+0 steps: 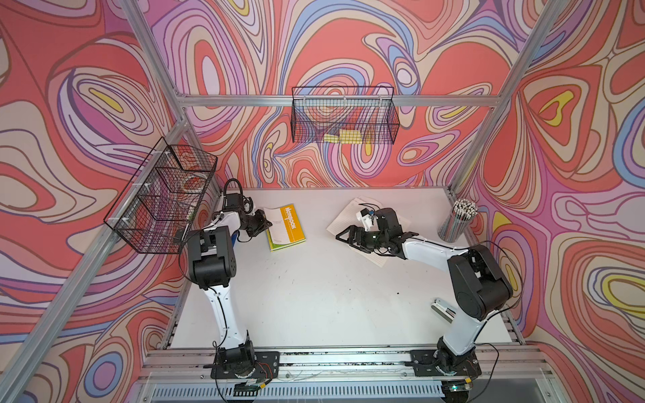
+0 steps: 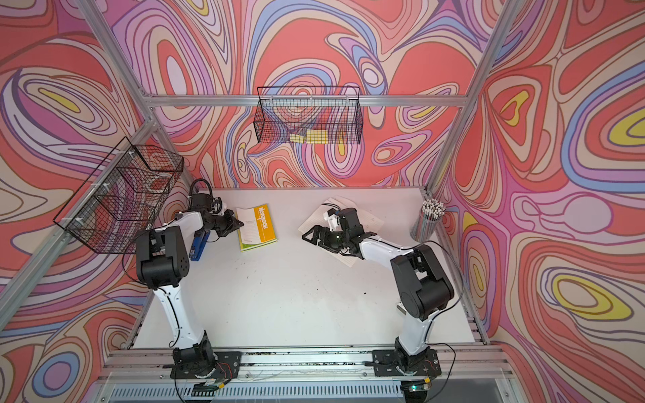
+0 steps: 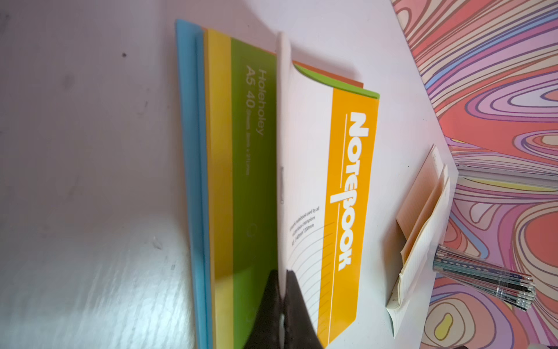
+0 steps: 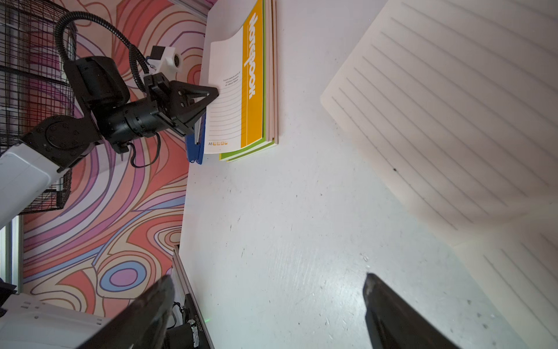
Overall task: Close the notebook
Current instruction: Place the notebook at the notebook.
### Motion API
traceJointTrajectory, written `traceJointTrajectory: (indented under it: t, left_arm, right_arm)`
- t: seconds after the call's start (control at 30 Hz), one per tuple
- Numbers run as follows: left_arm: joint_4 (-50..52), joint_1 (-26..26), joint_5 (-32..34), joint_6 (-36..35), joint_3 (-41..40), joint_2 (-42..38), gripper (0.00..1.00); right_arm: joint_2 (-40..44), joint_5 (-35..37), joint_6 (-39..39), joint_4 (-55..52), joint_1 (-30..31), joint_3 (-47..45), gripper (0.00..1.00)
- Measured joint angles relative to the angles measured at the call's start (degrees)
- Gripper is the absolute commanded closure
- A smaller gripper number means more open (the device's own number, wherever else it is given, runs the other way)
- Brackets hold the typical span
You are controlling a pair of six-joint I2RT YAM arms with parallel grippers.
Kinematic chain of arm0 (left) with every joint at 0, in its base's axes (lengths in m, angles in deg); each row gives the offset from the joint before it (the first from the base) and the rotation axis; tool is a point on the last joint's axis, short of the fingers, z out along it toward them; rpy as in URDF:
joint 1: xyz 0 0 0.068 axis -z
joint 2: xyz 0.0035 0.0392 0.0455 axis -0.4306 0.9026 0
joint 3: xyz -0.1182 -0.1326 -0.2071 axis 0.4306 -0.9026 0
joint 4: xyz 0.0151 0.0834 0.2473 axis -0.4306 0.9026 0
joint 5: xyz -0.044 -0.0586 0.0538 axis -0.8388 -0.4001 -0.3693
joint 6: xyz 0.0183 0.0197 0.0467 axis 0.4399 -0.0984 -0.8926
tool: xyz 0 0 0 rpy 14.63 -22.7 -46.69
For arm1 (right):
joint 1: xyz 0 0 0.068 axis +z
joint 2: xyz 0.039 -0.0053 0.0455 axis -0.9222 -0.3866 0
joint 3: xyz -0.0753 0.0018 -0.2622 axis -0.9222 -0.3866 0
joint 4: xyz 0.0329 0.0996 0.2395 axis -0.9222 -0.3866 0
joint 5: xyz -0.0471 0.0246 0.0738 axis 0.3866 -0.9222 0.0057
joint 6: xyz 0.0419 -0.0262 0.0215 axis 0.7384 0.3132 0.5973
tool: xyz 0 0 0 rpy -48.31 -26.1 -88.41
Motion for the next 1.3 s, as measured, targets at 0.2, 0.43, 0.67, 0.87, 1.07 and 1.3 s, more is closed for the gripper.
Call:
traceJointTrajectory:
  t: [0.2,0.43,0.67,0.87,1.07,1.3]
  left_arm:
    - [0.8,0.0,0.9,-0.6,1.1,0.5,0.84]
    - [2.3,0.0,2.2,-1.7,1.4,0.5,0.77]
    - [4.1,0.0,3.7,-2.6,1.9,0.5,0.74]
    - [6.6,0.0,4.8,-3.7,2.8,0.0,0.69]
    - [8.4,0.0,5.9,-4.7,3.9,-1.4,0.65]
    - [8.7,0.0,7.8,-3.7,-1.7,-15.3,0.61]
  right_arm:
    - [-0.1,0.0,0.2,0.3,0.0,-0.2,0.02]
    - [-0.1,-0.1,0.6,0.5,0.0,-0.3,0.02]
    - [-0.1,-0.5,0.9,1.2,0.0,-1.3,0.02]
    - [0.8,-0.5,0.9,1.2,0.0,-3.0,0.02]
    - [4.9,-0.3,1.0,0.8,0.0,-4.7,0.02]
    - [12.6,1.1,0.8,-1.1,0.0,-7.0,0.02]
